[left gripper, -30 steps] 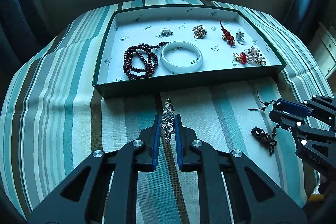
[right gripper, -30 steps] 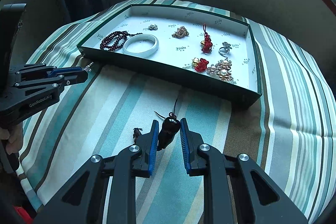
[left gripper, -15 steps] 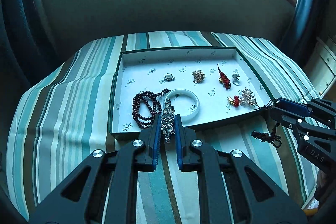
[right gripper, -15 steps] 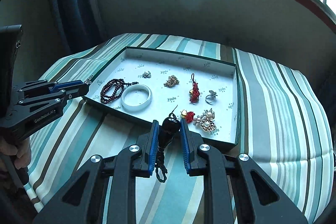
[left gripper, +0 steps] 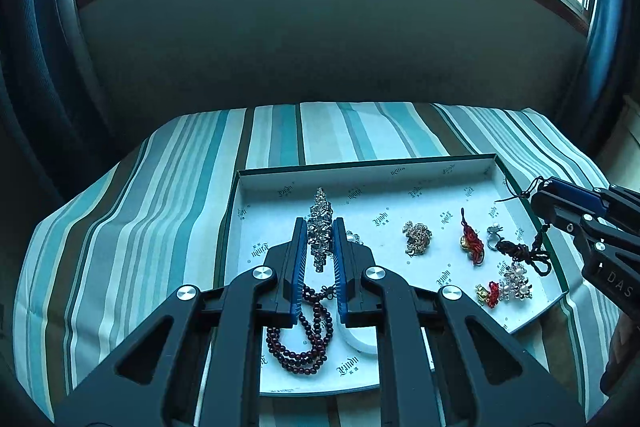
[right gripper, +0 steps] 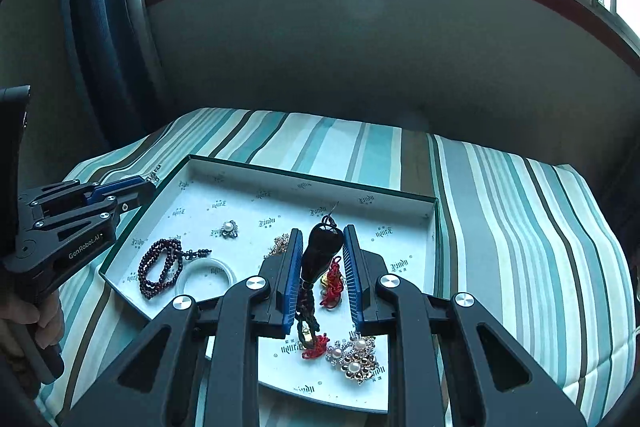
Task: Organize jewelry
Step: 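Carry the pendant and rhinestone brooch into the tray and open both grippers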
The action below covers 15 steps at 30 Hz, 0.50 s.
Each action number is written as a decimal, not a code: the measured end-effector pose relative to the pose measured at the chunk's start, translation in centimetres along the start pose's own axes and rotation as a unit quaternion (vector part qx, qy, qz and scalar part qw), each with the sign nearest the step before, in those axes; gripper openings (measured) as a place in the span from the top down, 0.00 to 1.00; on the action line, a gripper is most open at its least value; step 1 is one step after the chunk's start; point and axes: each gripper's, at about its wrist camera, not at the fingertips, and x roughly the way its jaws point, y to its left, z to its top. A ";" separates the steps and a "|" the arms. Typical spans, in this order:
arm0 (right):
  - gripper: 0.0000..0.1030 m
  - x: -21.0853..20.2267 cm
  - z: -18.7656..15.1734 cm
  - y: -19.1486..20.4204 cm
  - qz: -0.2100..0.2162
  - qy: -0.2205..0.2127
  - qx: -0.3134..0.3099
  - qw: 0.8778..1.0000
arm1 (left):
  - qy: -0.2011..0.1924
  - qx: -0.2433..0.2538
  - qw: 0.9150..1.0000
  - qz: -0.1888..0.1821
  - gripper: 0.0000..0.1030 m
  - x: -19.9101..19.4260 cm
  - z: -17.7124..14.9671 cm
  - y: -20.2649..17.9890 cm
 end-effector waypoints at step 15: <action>0.79 9.7 1.0 -3.7 -0.033 0.055 0.038 0.997 | 0.064 -0.021 0.997 0.028 0.88 9.4 1.0 1.8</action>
